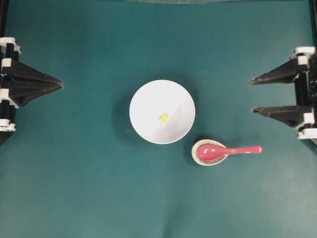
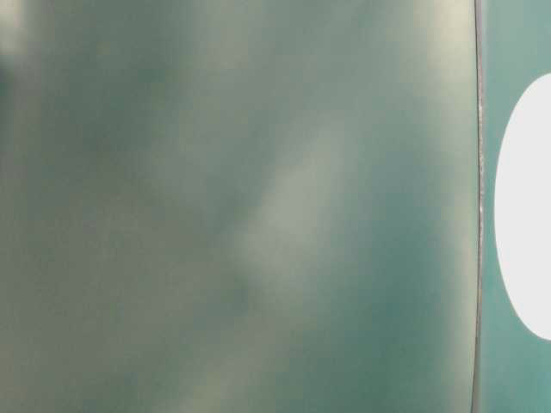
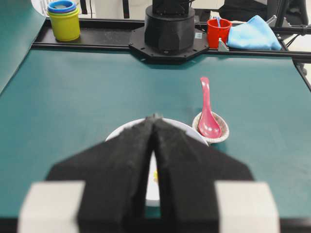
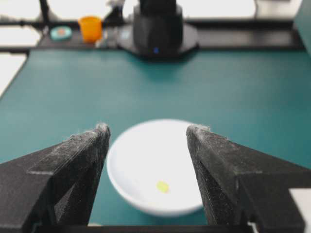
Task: Scoop the yellow hexagonal prism block from the bowl with a spoon using the right arm.
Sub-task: 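Move the right gripper to the pink spoon handle on the rest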
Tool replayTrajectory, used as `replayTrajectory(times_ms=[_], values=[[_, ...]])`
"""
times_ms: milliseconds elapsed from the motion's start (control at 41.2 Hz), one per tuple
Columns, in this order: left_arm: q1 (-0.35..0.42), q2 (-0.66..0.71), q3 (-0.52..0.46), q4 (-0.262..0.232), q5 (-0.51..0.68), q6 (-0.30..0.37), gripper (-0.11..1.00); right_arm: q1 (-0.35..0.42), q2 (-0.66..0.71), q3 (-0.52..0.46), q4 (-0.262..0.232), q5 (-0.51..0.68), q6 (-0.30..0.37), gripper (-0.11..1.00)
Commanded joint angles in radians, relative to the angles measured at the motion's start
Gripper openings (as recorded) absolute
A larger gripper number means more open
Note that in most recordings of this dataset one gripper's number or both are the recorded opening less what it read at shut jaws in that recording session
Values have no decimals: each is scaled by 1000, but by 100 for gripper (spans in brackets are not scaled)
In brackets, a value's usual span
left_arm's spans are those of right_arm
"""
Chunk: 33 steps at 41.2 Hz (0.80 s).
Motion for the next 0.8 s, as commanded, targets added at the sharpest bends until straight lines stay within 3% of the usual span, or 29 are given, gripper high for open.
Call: replayTrajectory(times_ms=[0,194,413,583,777], values=[[2,5,-26,2,-3,-2,3,2,35,-3,3,-14,2,65],[2,5,-25,3,0,-3,3,6,123,25,5,-83,3,65],[2,3,-25,2,17,-6,3,63,225,84,34,-259,5,65],[2,2,-26,3,18,-5,3,123,304,124,87,-370,5,65],[2,2,-26,3,18,-6,3,202,405,164,187,-495,5,65]])
